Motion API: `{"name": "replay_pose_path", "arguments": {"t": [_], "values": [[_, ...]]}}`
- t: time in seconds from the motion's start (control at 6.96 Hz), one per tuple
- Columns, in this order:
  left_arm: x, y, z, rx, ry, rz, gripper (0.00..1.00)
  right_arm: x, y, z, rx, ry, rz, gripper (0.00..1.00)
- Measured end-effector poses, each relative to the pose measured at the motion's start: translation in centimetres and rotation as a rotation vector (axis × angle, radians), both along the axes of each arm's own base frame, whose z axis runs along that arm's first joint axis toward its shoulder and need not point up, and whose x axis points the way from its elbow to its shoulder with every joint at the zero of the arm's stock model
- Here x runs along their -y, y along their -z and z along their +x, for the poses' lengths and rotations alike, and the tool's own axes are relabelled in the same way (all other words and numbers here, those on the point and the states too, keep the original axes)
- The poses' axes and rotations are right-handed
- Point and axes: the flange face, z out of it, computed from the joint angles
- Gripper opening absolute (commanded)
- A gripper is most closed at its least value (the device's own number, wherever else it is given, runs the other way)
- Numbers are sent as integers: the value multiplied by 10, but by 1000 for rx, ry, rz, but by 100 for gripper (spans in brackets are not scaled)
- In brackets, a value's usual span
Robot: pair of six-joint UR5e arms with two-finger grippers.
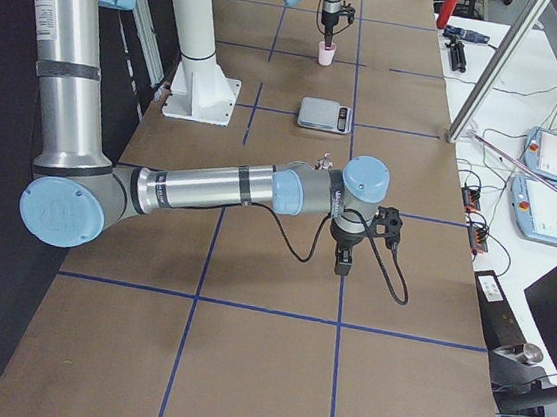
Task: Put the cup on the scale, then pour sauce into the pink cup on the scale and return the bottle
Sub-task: 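Close the left gripper around the pink cup's rim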
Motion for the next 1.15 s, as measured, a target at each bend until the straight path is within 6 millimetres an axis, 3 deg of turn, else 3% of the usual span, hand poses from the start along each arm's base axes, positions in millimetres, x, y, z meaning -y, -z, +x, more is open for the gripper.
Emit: {"name": "replay_pose_path", "arguments": {"t": [0.14, 0.43, 0.57, 0.86, 1.15], "values": [[0, 1, 0, -1, -1, 2, 52, 0, 1, 0, 0, 0, 1, 100], [-2, 3, -1, -4, -2, 3, 7, 2, 3, 0, 2, 0, 5, 100], [-3, 5, -2, -6, -2, 6, 0, 3, 4, 0, 2, 0, 6, 100], [-5, 9, -5, -10, -1, 11, 0, 3, 3, 0, 2, 0, 4, 100], [-12, 31, -15, -20, 1, 20, 0, 4, 4, -1, 4, 1, 4, 100]]}}
